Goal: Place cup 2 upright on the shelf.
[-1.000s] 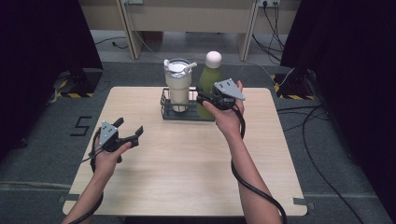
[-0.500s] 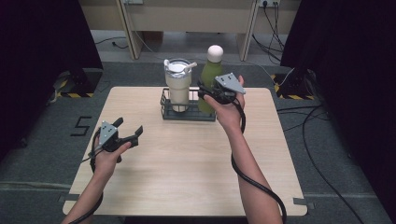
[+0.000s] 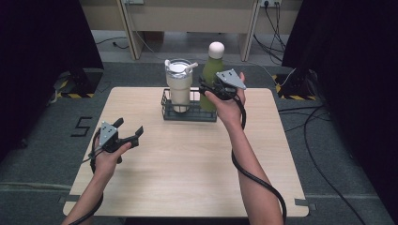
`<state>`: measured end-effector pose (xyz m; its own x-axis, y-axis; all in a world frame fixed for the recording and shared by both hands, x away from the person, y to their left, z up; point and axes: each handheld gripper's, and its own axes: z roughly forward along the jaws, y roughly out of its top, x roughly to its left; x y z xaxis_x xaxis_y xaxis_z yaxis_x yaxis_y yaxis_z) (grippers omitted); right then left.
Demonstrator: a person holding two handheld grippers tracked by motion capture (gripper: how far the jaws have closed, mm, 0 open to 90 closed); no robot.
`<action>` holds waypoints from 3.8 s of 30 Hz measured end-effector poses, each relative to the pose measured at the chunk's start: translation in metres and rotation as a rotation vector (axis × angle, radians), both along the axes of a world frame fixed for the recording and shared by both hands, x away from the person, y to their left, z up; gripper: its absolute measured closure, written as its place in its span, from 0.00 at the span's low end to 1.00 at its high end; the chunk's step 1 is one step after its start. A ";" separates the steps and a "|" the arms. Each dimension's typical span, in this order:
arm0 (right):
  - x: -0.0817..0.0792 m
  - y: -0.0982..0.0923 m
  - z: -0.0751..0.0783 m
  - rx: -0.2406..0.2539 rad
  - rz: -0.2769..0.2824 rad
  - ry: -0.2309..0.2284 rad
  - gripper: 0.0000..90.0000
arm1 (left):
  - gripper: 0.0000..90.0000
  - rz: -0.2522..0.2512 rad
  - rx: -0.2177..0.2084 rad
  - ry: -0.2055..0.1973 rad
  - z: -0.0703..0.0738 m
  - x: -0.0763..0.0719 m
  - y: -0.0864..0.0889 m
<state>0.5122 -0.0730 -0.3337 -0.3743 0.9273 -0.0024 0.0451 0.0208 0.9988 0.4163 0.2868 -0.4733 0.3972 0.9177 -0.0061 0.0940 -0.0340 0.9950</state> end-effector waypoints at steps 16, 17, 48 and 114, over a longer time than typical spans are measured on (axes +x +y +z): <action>0.013 0.001 0.003 0.005 -0.018 0.009 0.24 | 0.11 0.000 0.003 0.000 0.000 0.000 0.000; 0.013 0.001 0.003 0.006 -0.018 0.010 0.24 | 0.11 0.000 0.003 -0.001 0.000 0.000 0.000; 0.035 0.004 -0.001 0.005 -0.044 0.038 0.24 | 0.11 0.001 -0.005 0.001 0.000 0.001 0.001; 0.083 0.024 -0.032 -0.007 -0.071 0.160 0.24 | 0.12 -0.001 -0.018 -0.007 0.002 -0.001 0.002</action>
